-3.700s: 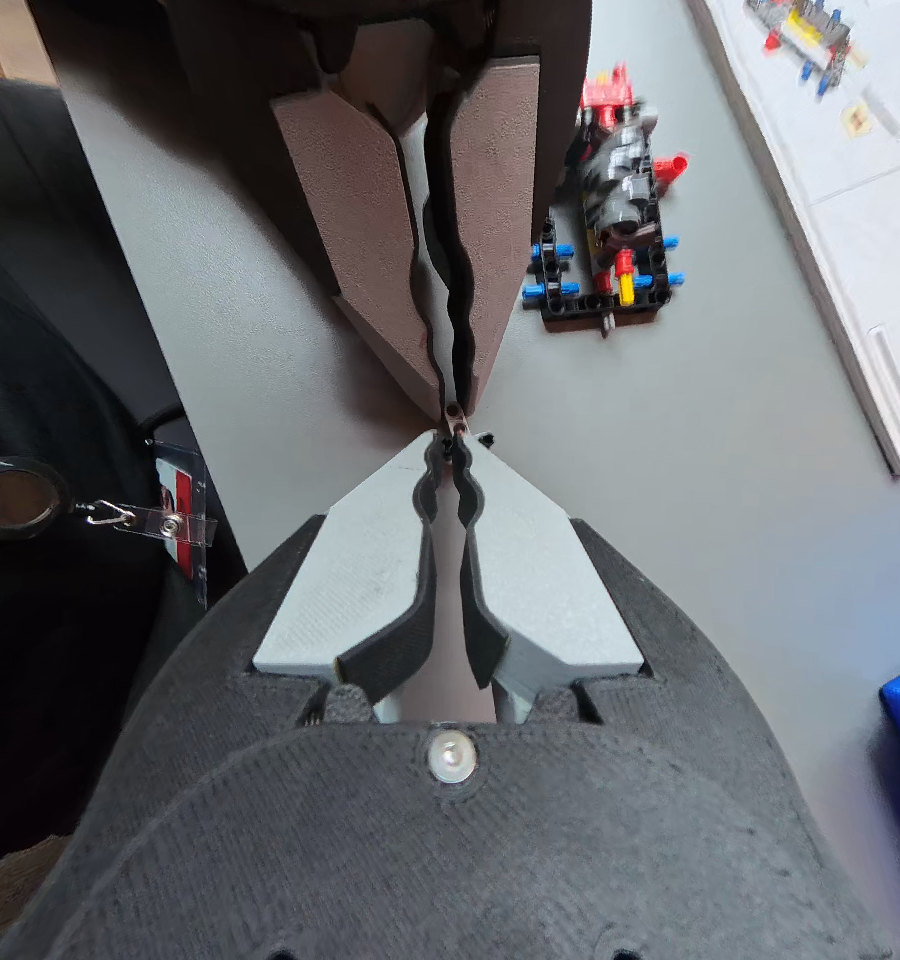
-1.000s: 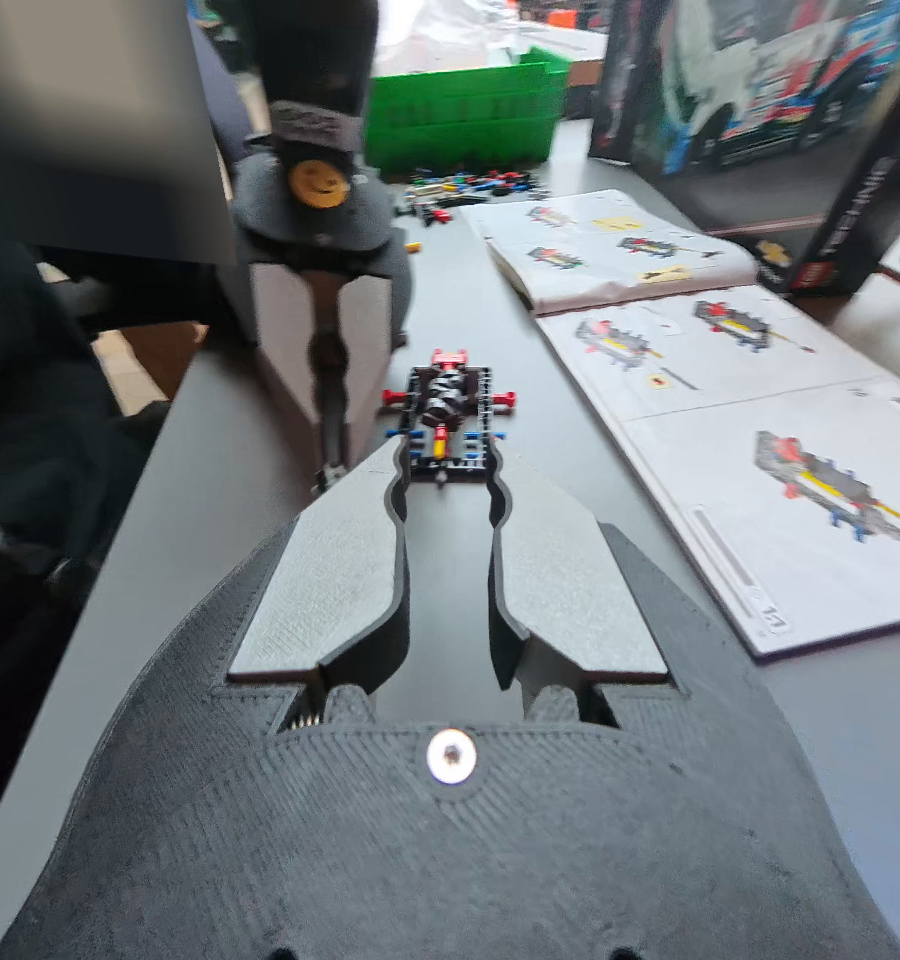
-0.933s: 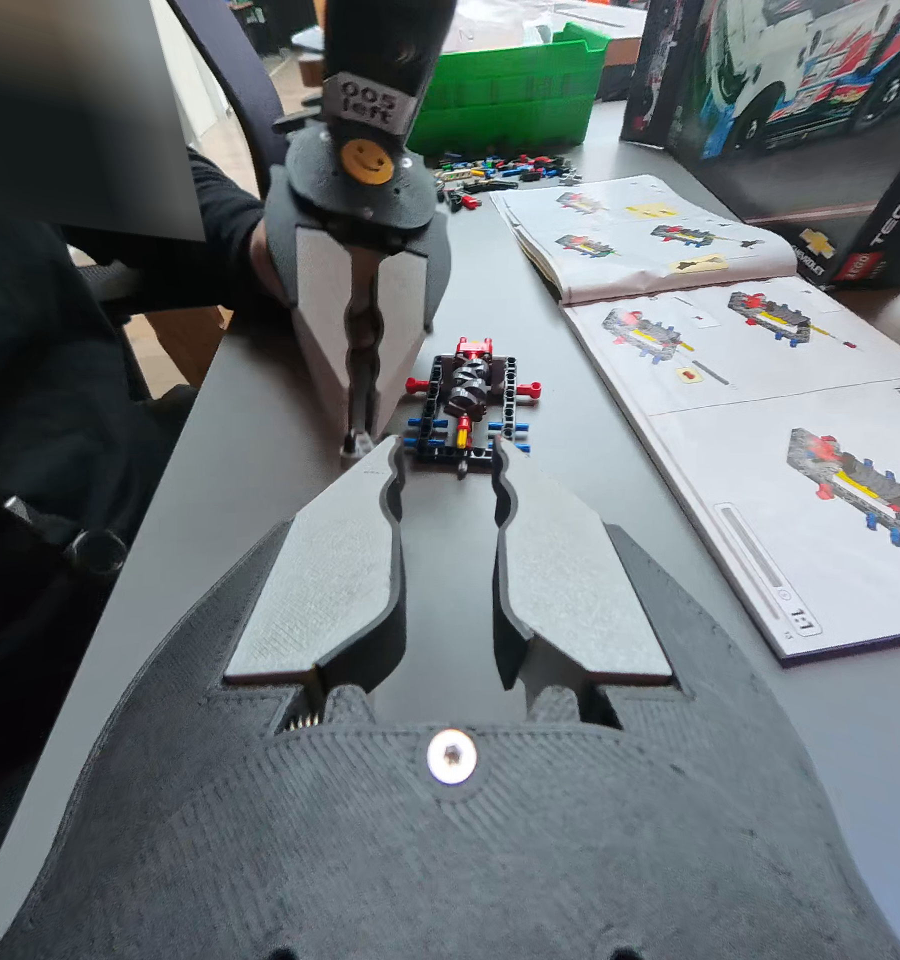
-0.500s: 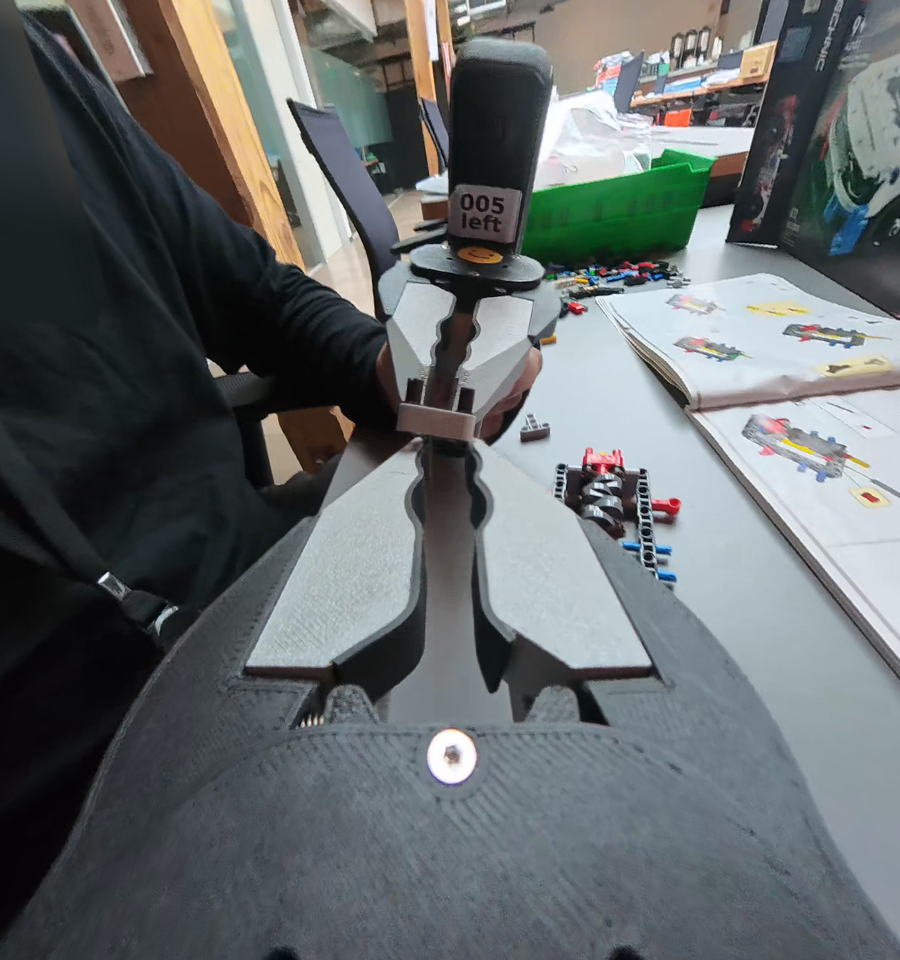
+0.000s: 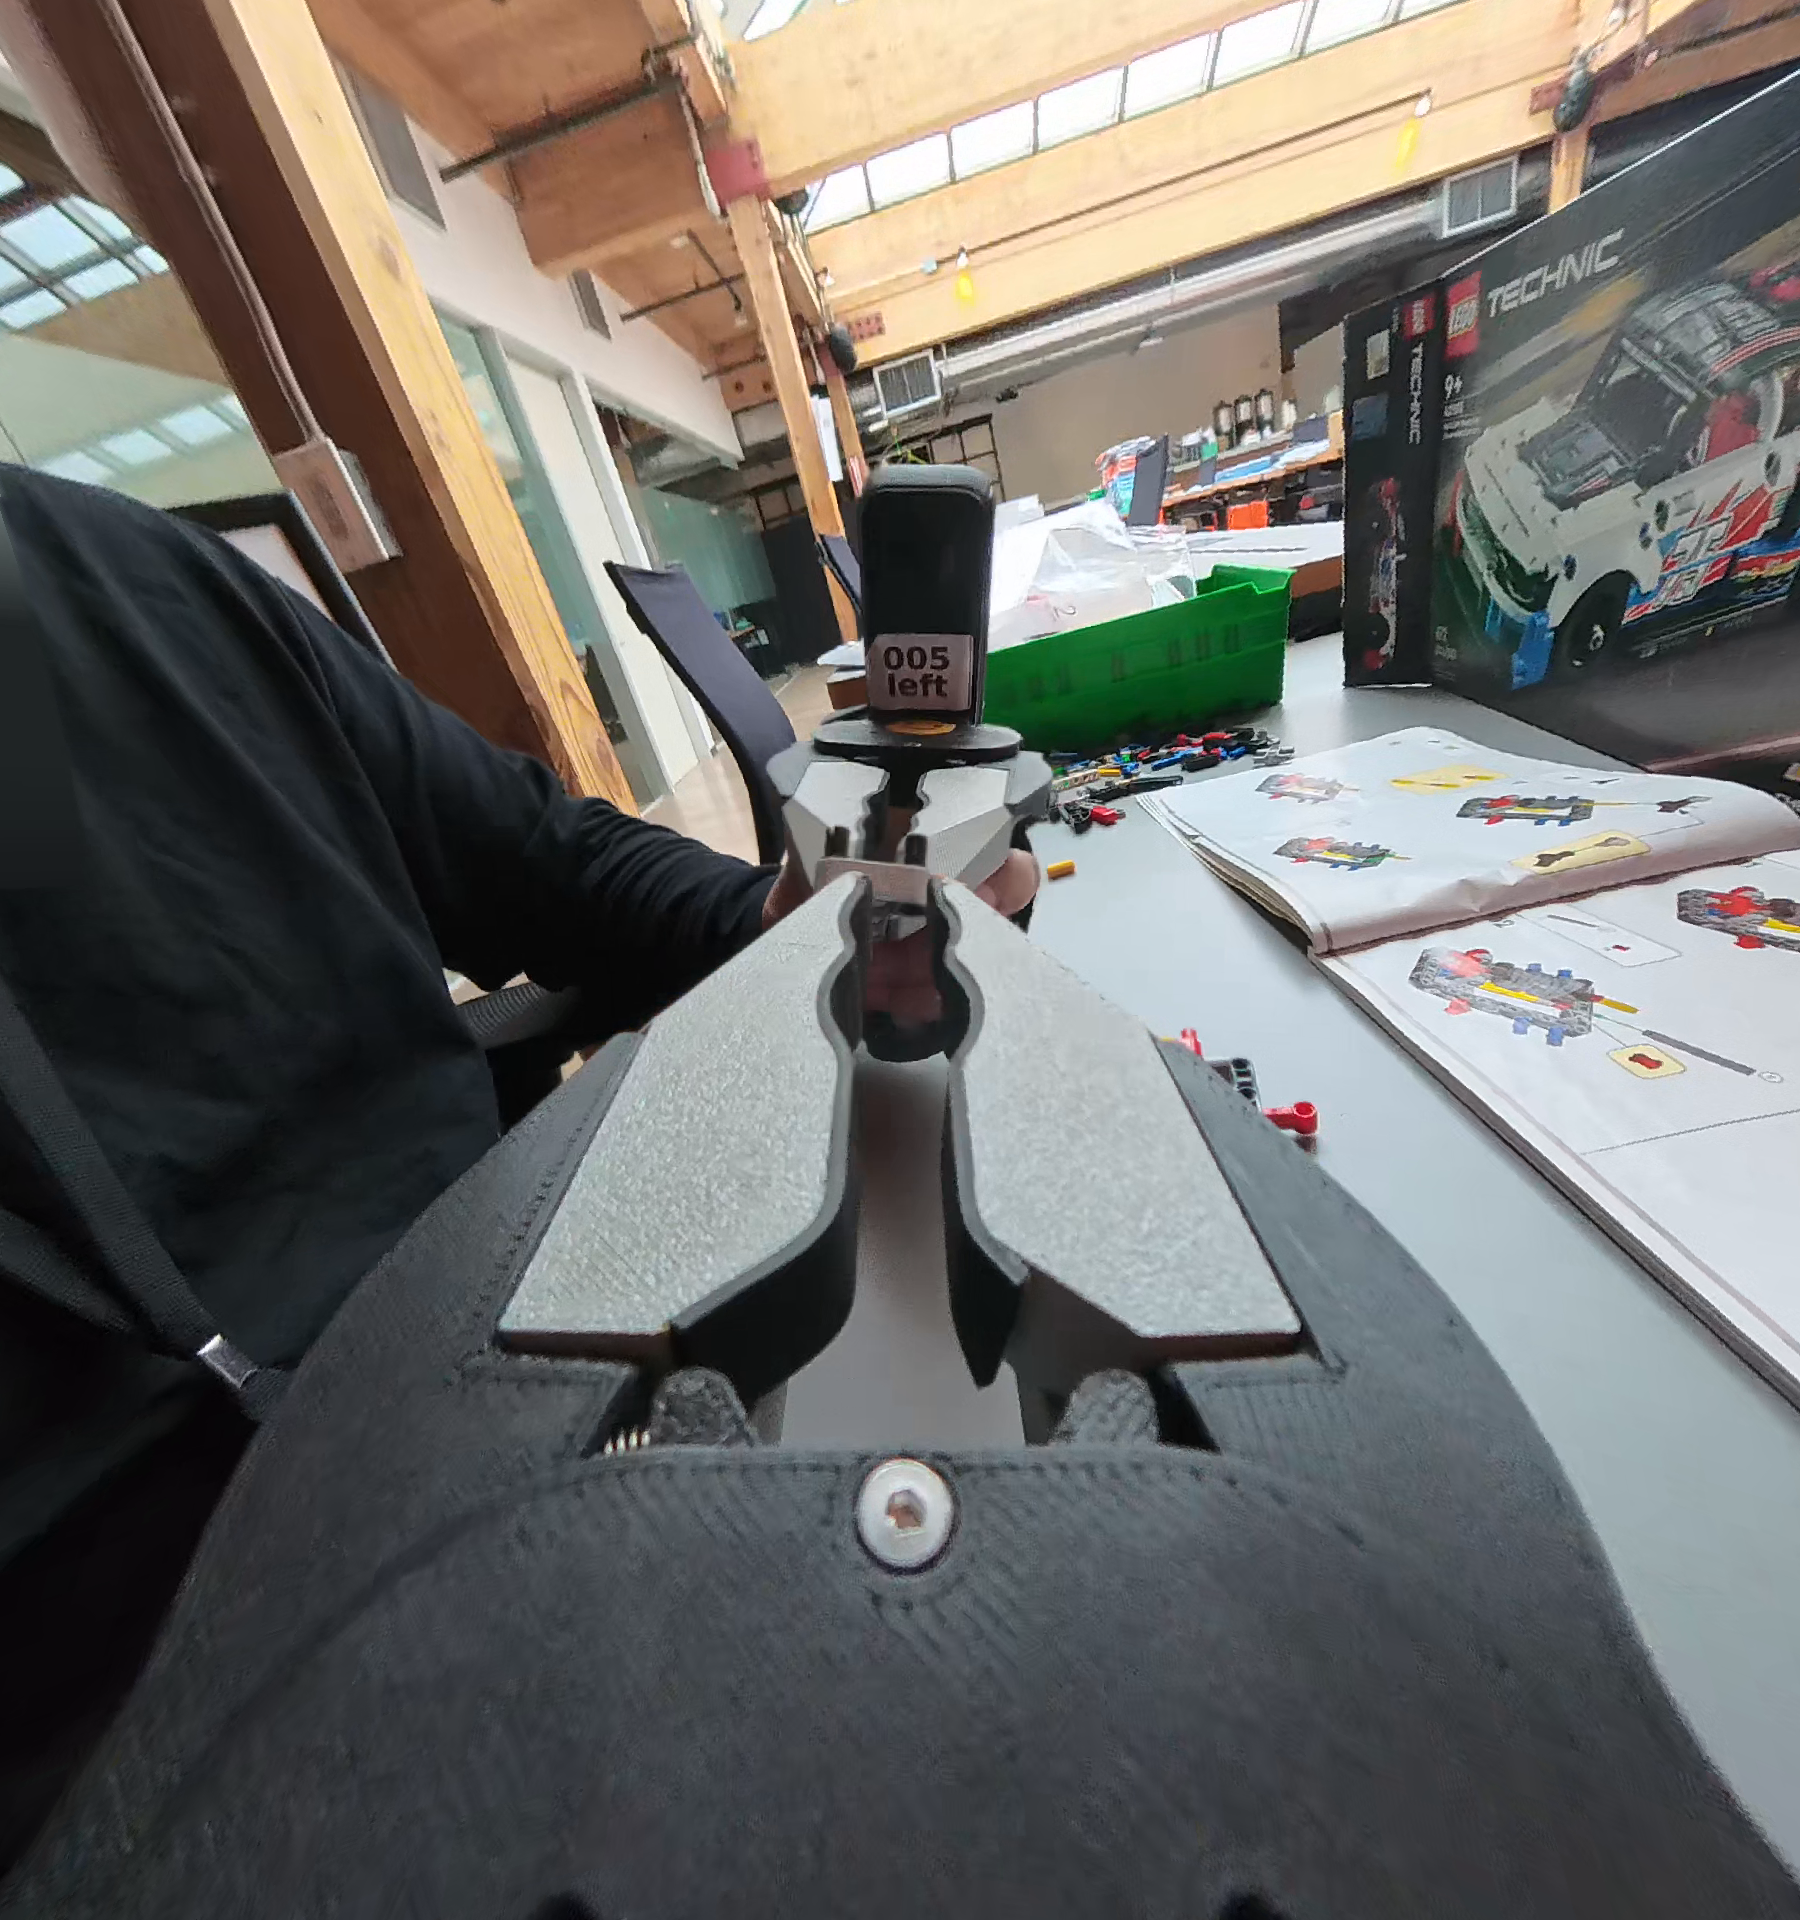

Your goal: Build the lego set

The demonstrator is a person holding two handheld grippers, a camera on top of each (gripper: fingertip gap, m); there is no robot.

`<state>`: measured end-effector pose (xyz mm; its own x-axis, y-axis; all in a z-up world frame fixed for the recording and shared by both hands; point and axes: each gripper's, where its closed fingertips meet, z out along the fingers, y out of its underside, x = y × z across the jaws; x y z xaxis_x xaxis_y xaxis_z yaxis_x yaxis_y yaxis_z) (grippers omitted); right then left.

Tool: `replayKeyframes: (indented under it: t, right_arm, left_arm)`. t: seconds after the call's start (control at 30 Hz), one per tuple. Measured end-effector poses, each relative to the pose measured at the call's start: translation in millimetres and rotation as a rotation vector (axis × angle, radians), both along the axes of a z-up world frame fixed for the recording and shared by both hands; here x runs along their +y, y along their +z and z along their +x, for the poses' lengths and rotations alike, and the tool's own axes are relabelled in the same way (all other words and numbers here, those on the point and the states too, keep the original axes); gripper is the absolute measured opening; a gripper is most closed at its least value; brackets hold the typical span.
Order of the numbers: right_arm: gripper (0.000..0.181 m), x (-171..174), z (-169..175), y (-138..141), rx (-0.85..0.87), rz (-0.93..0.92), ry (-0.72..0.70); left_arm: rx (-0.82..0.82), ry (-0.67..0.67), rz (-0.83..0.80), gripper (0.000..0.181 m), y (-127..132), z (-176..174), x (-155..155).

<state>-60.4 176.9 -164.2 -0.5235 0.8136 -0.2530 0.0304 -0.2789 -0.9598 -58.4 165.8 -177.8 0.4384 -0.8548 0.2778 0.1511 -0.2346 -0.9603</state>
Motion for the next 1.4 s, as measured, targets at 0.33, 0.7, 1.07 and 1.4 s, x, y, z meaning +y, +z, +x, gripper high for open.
replayKeyframes:
  t: [0.33, 0.7, 1.07, 1.4]
  right_arm:
    - [0.032, -7.1, 4.6, -0.4, 0.001, -0.073, 0.077]
    - [0.02, 3.2, -7.7, -17.4, -0.148, 0.056, -0.05]
    - [0.021, 21.4, 0.7, -121.4, -0.701, 0.672, -0.203]
    - [0.025, 22.5, 2.3, -130.0, -0.749, 0.658, -0.18]
  left_arm:
    - [0.012, 0.015, 0.029, 0.005, 3.0, 2.8, -2.2]
    - [0.215, 0.062, -0.05, 0.001, -29.5, 0.0, 6.6]
    - [0.545, 0.1, -0.135, 0.023, -77.6, -12.0, 12.6]
    - [0.593, 0.113, -0.133, 0.022, -79.1, -27.4, 11.9]
